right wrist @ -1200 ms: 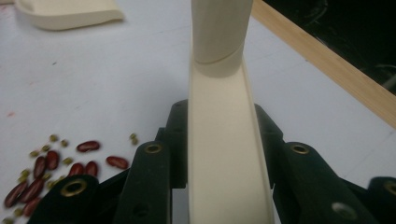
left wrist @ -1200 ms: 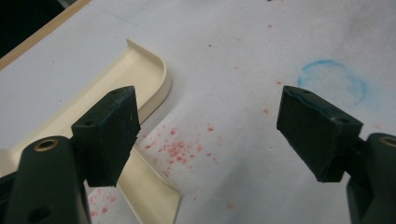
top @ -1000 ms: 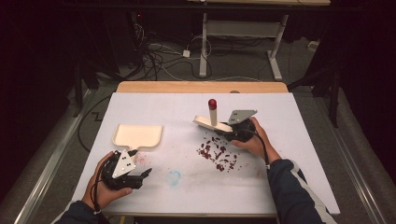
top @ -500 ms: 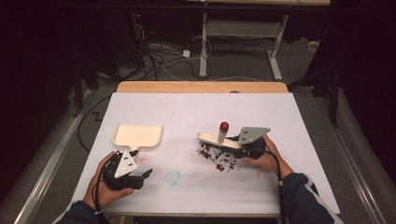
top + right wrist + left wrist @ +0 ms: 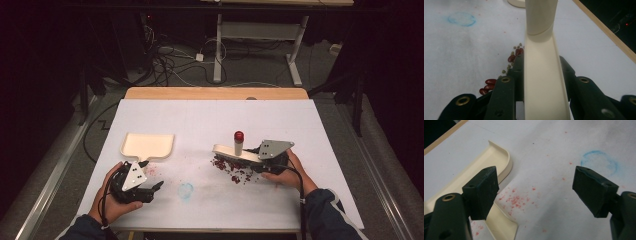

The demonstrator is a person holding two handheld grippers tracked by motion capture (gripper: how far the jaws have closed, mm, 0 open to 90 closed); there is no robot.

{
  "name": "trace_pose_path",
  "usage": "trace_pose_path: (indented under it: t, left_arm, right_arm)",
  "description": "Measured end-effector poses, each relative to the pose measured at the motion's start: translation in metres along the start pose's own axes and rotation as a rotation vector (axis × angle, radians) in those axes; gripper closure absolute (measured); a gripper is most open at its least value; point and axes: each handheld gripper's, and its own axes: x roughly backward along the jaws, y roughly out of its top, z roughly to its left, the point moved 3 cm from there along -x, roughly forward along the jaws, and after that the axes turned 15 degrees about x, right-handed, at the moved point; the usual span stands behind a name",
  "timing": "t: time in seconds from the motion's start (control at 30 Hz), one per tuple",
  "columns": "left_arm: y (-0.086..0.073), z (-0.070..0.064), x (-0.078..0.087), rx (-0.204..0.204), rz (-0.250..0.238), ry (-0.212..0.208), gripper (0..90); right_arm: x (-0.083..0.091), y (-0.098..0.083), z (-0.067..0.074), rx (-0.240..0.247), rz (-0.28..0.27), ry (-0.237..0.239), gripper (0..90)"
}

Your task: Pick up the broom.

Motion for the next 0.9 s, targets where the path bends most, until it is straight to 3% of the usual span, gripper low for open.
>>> trace_pose_path:
  t: [0.1, 0.33, 0.67, 0.77, 0.9]
  left_arm:
    - [0.001, 0.0, 0.0, -0.003, -0.001, 0.001, 19.8]
    - [0.003, -0.002, 0.001, -0.01, -0.013, 0.004, 19.8]
    - [0.003, -0.005, 0.003, -0.019, -0.02, -0.005, 19.7]
    - [0.003, -0.006, 0.003, -0.02, -0.021, -0.006, 19.7]
    - [0.004, -0.007, 0.002, -0.028, -0.015, -0.007, 19.7]
  right_arm:
    - [0.003, 0.002, -0.001, -0.001, 0.032, -0.043, 68.1]
    - [0.011, 0.006, 0.001, -0.014, 0.047, -0.088, 68.0]
    - [0.042, -0.001, 0.009, -0.249, 0.115, -0.262, 68.1]
    - [0.048, -0.003, 0.015, -0.289, 0.175, -0.33, 68.1]
    - [0.05, -0.008, 0.024, -0.343, 0.235, -0.377, 68.1]
